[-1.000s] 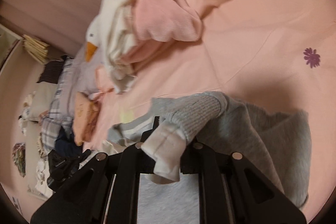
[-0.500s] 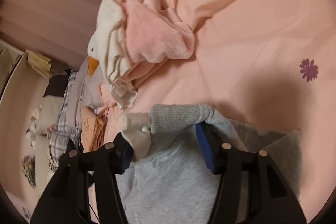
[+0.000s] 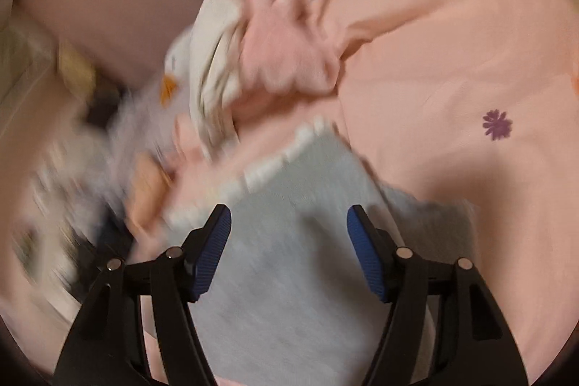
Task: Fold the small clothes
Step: 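Open both tools to release the hem onto the collar, then move the left tool to a side edge of the folded sweatshirt and grasp it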
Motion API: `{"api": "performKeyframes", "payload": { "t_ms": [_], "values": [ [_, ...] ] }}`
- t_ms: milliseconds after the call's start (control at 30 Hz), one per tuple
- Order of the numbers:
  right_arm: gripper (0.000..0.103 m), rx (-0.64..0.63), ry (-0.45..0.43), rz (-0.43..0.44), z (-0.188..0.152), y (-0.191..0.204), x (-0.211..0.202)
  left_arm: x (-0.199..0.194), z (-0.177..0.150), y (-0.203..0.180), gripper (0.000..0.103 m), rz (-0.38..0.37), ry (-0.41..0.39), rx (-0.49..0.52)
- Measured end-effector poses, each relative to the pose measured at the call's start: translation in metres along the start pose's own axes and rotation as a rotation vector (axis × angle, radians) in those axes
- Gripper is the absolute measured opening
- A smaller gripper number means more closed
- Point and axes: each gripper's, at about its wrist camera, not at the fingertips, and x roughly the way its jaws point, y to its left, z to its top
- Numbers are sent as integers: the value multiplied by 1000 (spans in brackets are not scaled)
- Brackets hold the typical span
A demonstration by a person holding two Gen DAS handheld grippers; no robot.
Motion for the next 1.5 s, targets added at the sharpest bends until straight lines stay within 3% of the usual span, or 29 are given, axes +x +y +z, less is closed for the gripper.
{"api": "performKeyframes", "payload": {
  "t_ms": [100,200,367,500,767,1000,1500],
  "values": [
    [53,-238,0,-135,-34,27,-6,-6,-38,-18,79,127,-73,220],
    [47,-332,8,-155,-60,32,-9,-6,-73,-24,79,216,-130,354],
    [40,-399,19,-279,-89,21,-4,9,-97,-11,78,305,-125,412],
    [39,-359,52,-294,-94,9,5,6,-109,-13,78,348,-140,440],
    [43,-336,25,-188,-119,38,-32,-31,-132,-20,78,284,-172,401],
    [52,-339,20,-100,-141,64,-52,-46,-145,-23,78,308,-175,405],
    [65,-272,27,13,-150,84,-58,-66,-156,-5,78,242,-157,312]
  ]
}}
